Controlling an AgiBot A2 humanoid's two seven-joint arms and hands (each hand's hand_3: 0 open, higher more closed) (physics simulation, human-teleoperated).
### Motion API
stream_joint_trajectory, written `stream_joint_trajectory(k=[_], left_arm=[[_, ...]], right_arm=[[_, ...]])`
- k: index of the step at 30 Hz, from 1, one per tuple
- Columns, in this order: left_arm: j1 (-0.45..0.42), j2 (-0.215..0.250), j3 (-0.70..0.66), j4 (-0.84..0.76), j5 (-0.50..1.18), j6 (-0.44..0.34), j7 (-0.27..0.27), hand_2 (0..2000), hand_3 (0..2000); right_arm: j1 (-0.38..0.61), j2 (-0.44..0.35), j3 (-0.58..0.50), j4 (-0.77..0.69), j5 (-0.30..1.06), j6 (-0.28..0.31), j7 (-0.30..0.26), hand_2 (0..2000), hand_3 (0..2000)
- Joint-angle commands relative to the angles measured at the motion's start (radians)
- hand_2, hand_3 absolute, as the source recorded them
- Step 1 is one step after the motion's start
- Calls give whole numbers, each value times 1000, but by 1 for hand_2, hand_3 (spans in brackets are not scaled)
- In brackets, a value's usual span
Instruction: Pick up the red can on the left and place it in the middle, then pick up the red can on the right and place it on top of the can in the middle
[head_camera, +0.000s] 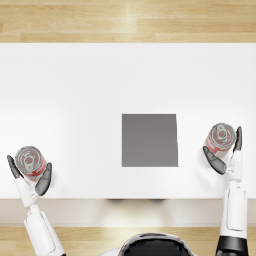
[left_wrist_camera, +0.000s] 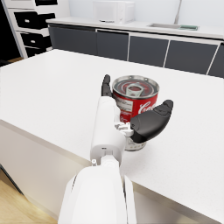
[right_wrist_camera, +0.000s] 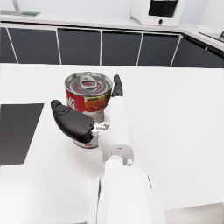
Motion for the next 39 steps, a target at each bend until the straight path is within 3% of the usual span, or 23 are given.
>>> stream_joint_trajectory(k=[1,14,15,16,18,19,27,33,39], left_arm=[[34,-17,6,63,0,0,0,0,0],[108,-43,21,186,0,1,0,0,0],[104,-40,13,176,0,1,0,1361,327],[88,-33,16,170,0,-13,-1,2000,653],[101,-38,8,158,0,-35,-3,2000,1307],[99,-36,19,130,0,-33,-3,2000,1520],[154,-54,289,-77,0,-38,-4,2000,1520],[257,-43,469,-31,1,-44,-5,2000,1520],[377,-3,575,58,1,-54,-5,2000,1520]], right_arm=[[41,-2,-2,-85,0,0,0,0,0],[104,-25,10,-162,0,-1,0,0,0],[97,-26,2,-149,0,-1,0,1361,327],[97,-27,-4,-143,0,21,0,2000,653],[94,-30,-12,-123,0,59,-1,2000,1307],[99,-31,-19,-119,0,60,1,2000,1520],[102,-43,69,141,0,75,9,2000,1520],[139,-59,133,210,0,76,11,2000,1520],[166,-75,164,237,0,76,11,2000,1520]])
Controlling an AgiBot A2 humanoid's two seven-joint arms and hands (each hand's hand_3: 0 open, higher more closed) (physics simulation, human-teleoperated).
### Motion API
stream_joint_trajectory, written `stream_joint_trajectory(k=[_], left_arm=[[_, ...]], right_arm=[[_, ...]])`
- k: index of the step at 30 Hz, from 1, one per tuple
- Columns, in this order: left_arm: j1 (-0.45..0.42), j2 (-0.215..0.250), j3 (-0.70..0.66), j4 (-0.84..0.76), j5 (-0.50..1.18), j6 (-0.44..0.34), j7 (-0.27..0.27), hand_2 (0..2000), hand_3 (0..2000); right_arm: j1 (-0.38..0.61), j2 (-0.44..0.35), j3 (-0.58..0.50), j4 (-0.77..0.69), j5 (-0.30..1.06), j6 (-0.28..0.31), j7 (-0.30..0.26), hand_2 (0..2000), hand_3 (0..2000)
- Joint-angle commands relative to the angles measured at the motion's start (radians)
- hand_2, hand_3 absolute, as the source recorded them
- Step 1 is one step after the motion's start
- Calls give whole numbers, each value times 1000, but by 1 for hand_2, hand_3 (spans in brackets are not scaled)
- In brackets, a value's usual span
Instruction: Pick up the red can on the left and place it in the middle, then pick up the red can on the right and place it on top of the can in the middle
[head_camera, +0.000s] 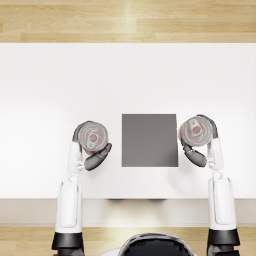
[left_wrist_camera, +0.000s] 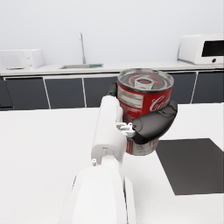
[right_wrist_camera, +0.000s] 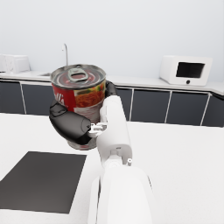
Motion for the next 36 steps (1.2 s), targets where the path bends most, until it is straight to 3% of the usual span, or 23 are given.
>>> stream_joint_trajectory(k=[1,8,19,20,21,24,26,27,28,29,30,31,35,36], left_arm=[[92,23,82,53,0,0,0,2000,1520],[160,67,248,195,-204,-5,-1,2000,1520],[289,159,389,522,-244,-14,0,2000,1520],[355,67,603,542,-244,-15,0,2000,1520],[307,142,463,546,-245,-12,-9,2000,1520],[306,149,468,597,-244,-1,-212,2000,1520],[321,162,458,658,-245,1,-277,2000,1520],[379,94,636,686,-245,1,-296,2000,1520],[347,156,501,710,-245,1,-310,2000,1520],[396,113,645,747,-244,1,-320,2000,1520],[375,160,541,778,-245,0,-327,2000,1520],[409,127,653,797,-244,-1,-331,2000,1520],[418,157,629,877,-246,-53,-354,2000,1520],[415,154,636,874,-246,-70,-356,639,1193]], right_arm=[[37,-9,24,14,0,0,0,2000,1520],[52,-23,32,31,0,-5,1,2000,1520],[73,-44,41,82,0,-16,0,2000,1520],[75,-46,43,83,0,-19,0,2000,1520],[75,-48,42,83,0,-19,0,2000,1520],[84,-54,52,118,0,-24,-1,2000,1520],[97,-61,67,138,0,-26,0,2000,1520],[108,-66,75,142,0,-27,0,2000,1520],[119,-71,79,140,0,-27,0,2000,1520],[133,-77,86,139,0,-24,0,2000,1520],[139,-81,94,140,0,-23,0,2000,1520],[146,-85,103,141,0,-24,1,2000,1520],[164,-99,131,136,0,-22,1,2000,1520],[168,-102,137,136,0,-23,1,2000,1520]])
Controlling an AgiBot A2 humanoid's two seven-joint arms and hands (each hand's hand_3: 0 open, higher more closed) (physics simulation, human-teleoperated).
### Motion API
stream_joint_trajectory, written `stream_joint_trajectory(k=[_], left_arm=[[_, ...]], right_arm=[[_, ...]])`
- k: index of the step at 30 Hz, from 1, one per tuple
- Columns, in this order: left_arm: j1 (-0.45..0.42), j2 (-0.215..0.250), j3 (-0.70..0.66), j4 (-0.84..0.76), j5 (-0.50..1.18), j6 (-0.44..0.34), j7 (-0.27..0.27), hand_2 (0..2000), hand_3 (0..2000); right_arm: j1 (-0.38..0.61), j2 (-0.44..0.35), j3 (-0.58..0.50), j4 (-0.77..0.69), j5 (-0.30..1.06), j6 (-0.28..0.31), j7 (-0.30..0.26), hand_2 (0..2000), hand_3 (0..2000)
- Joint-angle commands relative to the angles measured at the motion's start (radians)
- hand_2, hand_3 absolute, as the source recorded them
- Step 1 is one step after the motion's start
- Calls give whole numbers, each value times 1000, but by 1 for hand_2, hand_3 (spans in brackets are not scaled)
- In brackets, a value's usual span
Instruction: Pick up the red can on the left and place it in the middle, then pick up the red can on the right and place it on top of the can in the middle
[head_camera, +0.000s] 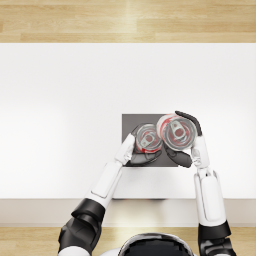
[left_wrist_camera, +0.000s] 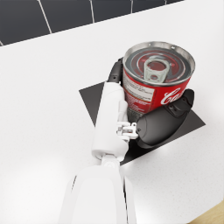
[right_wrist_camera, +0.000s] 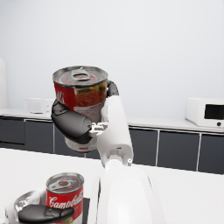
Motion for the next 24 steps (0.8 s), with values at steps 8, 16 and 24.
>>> stream_joint_trajectory(k=[8,16,24], left_arm=[[-160,-102,-55,-384,1,91,188,0,0],[-446,-268,-370,-1007,1,122,349,0,0],[-535,-284,-529,-1097,1,124,361,0,0]], right_arm=[[113,-57,72,-62,0,-1,0,2000,1520],[139,-81,106,-89,0,-9,-302,2000,1520],[120,-86,117,-185,0,-15,-345,2000,1520]])
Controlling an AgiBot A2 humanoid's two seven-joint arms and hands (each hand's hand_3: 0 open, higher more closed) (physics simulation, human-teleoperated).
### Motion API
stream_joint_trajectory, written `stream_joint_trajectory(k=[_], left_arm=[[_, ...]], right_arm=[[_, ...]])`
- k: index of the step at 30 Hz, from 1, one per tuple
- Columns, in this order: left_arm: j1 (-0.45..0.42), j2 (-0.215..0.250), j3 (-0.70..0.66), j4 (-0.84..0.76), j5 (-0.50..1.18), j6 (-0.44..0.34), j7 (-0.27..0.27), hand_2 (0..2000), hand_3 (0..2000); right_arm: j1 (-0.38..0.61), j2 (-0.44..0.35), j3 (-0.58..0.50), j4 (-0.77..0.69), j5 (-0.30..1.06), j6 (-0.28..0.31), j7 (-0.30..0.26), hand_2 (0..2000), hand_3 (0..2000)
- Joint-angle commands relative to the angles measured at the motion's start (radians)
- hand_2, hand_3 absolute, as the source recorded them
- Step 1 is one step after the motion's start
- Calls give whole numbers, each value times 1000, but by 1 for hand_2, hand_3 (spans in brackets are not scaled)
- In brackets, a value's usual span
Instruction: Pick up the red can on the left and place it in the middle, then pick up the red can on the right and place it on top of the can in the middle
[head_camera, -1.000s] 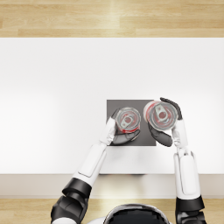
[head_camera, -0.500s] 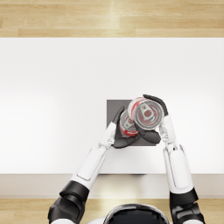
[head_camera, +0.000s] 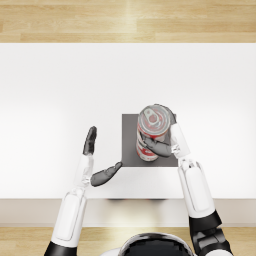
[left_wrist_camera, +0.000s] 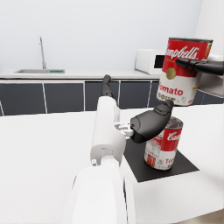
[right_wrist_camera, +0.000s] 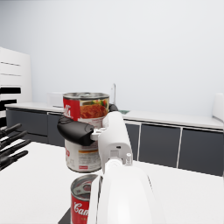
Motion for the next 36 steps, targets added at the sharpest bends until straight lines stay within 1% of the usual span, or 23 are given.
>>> stream_joint_trajectory(k=[1,11,13,18,22,24,25,26,28,29,30,31,36], left_arm=[[-18,-5,-64,-42,0,0,0,0,0],[-14,21,-54,-46,0,0,1,0,0],[-14,25,-57,-46,0,0,1,0,0],[-22,34,-60,-46,0,0,1,0,0],[-21,44,-54,-47,0,0,1,0,0],[-23,47,-56,-44,0,0,1,0,0],[-24,49,-53,-42,0,0,1,0,0],[-24,51,-55,-42,0,0,1,0,0],[-25,55,-58,-42,0,0,1,0,0],[-22,58,-52,-45,0,0,1,0,0],[-22,60,-54,-45,0,0,1,0,0],[-20,63,-52,-47,0,0,1,0,0],[-24,72,-60,-54,0,0,1,0,0]], right_arm=[[10,-5,-3,-46,0,0,-1,2000,1520],[-39,-1,-9,-98,0,-2,-4,2000,1520],[-39,-3,-10,-115,0,-1,-4,2000,1520],[-49,-6,-14,-97,-1,-13,6,2000,1520],[-46,-11,-14,-132,-1,4,3,2000,1520],[-54,-10,-13,-141,-1,-3,5,2000,1520],[-59,-9,-12,-137,-1,-4,4,639,1193],[-59,-10,-18,-134,-1,-8,2,0,867],[-64,-11,-20,-111,-1,-8,-5,0,213],[-65,-12,-21,-102,-1,-12,-8,0,0],[-31,82,85,-92,-1,-14,-11,0,0],[-54,10,5,-82,-1,-21,-12,0,0],[-51,3,-11,-10,0,-21,-17,0,0]])
